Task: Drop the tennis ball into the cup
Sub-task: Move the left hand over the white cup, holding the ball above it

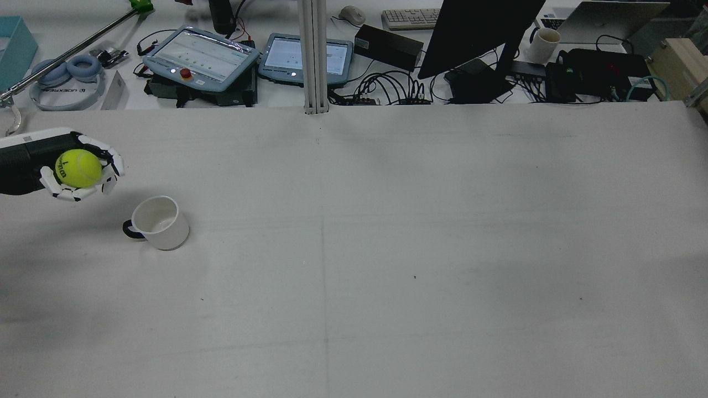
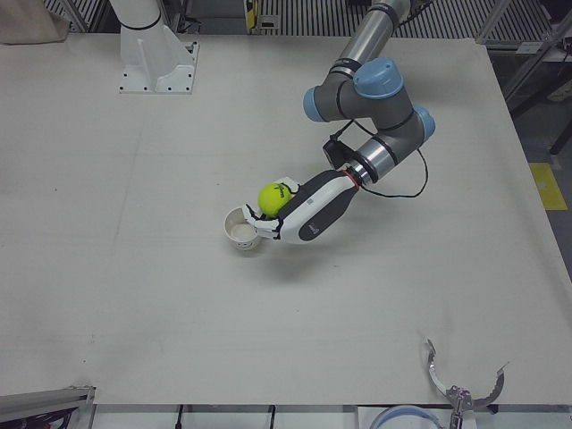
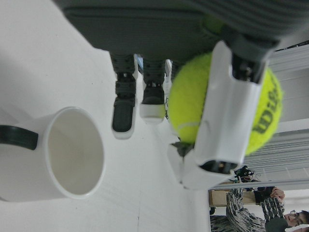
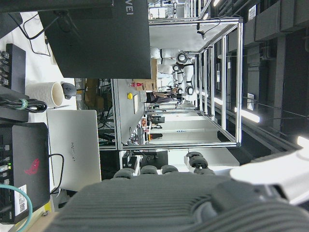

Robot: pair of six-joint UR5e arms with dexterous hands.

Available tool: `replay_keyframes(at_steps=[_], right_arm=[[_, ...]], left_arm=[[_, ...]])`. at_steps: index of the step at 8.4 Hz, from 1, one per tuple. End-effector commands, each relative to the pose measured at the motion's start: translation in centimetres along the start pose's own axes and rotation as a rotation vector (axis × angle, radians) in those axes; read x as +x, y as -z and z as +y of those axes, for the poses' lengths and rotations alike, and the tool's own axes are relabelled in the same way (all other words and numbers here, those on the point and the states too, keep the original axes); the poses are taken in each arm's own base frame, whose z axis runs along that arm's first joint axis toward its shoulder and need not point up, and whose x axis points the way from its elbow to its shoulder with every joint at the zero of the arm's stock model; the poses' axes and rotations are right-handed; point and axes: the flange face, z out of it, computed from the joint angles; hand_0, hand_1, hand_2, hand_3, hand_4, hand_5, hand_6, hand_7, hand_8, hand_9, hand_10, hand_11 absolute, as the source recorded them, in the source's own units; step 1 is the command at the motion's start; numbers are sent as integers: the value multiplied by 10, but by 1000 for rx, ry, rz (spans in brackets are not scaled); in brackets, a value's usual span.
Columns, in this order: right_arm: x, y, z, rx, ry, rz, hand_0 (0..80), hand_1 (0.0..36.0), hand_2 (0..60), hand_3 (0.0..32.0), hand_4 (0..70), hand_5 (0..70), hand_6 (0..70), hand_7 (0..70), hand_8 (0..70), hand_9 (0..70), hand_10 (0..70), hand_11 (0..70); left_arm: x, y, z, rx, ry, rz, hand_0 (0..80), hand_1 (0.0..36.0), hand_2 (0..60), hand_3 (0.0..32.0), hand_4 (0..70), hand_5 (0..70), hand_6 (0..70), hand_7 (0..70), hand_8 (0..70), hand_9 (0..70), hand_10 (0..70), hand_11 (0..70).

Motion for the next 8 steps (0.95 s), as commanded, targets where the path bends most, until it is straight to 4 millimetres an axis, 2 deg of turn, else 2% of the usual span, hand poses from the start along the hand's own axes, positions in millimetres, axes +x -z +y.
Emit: replay_keyframes(at_steps=[1, 2, 3, 4, 5, 6, 7, 8], right_arm=[[0, 0, 0, 0, 0, 0, 0, 0, 0, 0, 0, 0, 0, 0, 0, 0, 0, 0], [0, 0, 1, -2, 0, 0, 0, 0, 0, 0, 0, 0, 0, 0, 0, 0, 0, 0], [0, 0, 0, 0, -1, 0, 0, 0, 0, 0, 0, 0, 0, 0, 0, 0, 0, 0], [0, 0, 1, -2, 0, 0, 0, 0, 0, 0, 0, 0, 0, 0, 0, 0, 0, 0], [1, 0, 0, 0, 0, 1, 0, 0, 0, 0, 0, 0, 0, 0, 0, 0, 0, 0], [0, 0, 1, -2, 0, 0, 0, 0, 0, 0, 0, 0, 0, 0, 0, 0, 0, 0], [0, 0, 1, -2, 0, 0, 0, 0, 0, 0, 0, 0, 0, 0, 0, 0, 0, 0], [1, 0, 1, -2, 0, 0, 0, 0, 0, 0, 0, 0, 0, 0, 0, 0, 0, 0]], left_arm=[[-11, -34, 26, -25, 16, -12, 800, 360, 600, 0, 523, 349, 700, 700, 599, 700, 348, 528], [-18, -41, 31, -31, 21, -25, 800, 360, 600, 0, 524, 311, 700, 700, 591, 700, 348, 528], [-15, -47, 34, -24, 23, -22, 800, 360, 600, 0, 524, 296, 700, 700, 583, 700, 349, 529], [-6, -58, 41, -20, 23, -8, 800, 360, 600, 0, 524, 296, 700, 700, 595, 700, 346, 525], [-7, -68, 45, -23, 27, -16, 800, 360, 600, 0, 517, 318, 700, 700, 585, 700, 341, 519], [-14, -70, 43, -20, 33, -26, 800, 360, 600, 0, 516, 303, 700, 700, 590, 700, 341, 519], [-17, -65, 40, -14, 36, -29, 800, 360, 600, 0, 472, 286, 700, 700, 540, 700, 285, 446], [-19, -63, 38, -29, 30, -25, 800, 360, 571, 0, 285, 225, 468, 554, 258, 343, 99, 192]])
